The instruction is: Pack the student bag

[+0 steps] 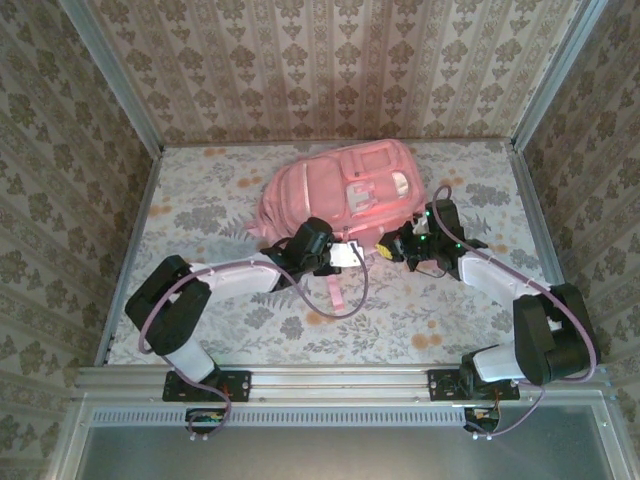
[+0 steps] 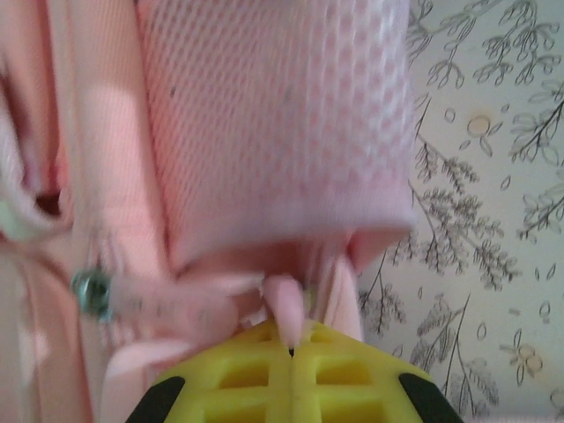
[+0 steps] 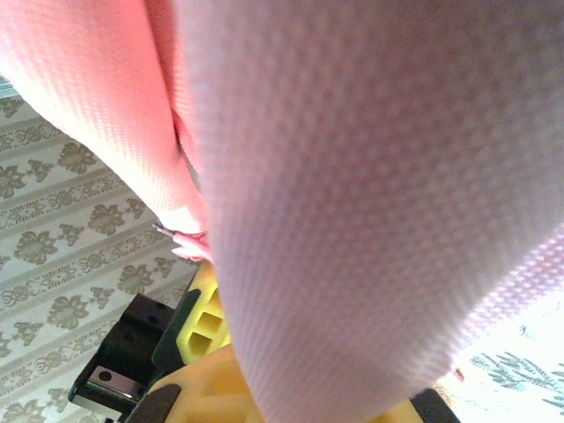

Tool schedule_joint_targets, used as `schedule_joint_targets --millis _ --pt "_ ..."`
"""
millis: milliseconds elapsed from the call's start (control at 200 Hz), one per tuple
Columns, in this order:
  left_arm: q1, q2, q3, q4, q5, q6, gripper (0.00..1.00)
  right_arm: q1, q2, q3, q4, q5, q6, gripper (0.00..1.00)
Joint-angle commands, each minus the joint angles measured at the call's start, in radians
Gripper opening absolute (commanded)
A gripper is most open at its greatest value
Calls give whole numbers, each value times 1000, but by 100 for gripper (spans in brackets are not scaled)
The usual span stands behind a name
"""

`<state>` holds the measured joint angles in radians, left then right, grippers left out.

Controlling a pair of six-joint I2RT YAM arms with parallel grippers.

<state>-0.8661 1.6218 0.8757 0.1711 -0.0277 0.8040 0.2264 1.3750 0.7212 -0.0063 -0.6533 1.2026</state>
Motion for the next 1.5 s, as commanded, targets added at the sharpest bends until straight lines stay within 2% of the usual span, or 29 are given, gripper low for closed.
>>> schedule_joint_targets --millis 0,225,365,470,715,775,845,1110,1345,1495 --pt "35 -48 -42 -64 -47 -28 0 -29 -47 50 -87 32 -70 0" --pt "49 -79 -79 -86 -45 -58 0 -62 -40 58 -107 49 -95 0" --pt "32 -89 -42 -119 23 -119 0 -62 -29 57 -64 -6 -90 0" --pt "-5 -102 -12 -113 71 -193 15 -63 -41 55 -61 -17 -89 0" --pt "-130 -137 25 -126 -43 -337 28 -62 -69 60 -79 -25 -95 0" --pt "-149 -136 23 -145 -62 -313 28 -63 -68 60 -76 -26 -96 0" --pt "-168 -119 6 -140 -88 -253 35 -62 -62 54 -63 -31 -87 0" --pt "-184 -30 -22 3 -193 -116 52 -62 -48 29 3 -59 -44 0" --pt "-179 33 21 51 -212 -88 54 -62 -42 20 34 -74 -25 0" --pt "-174 59 50 57 -213 -85 50 -63 -28 9 63 -92 -12 0"
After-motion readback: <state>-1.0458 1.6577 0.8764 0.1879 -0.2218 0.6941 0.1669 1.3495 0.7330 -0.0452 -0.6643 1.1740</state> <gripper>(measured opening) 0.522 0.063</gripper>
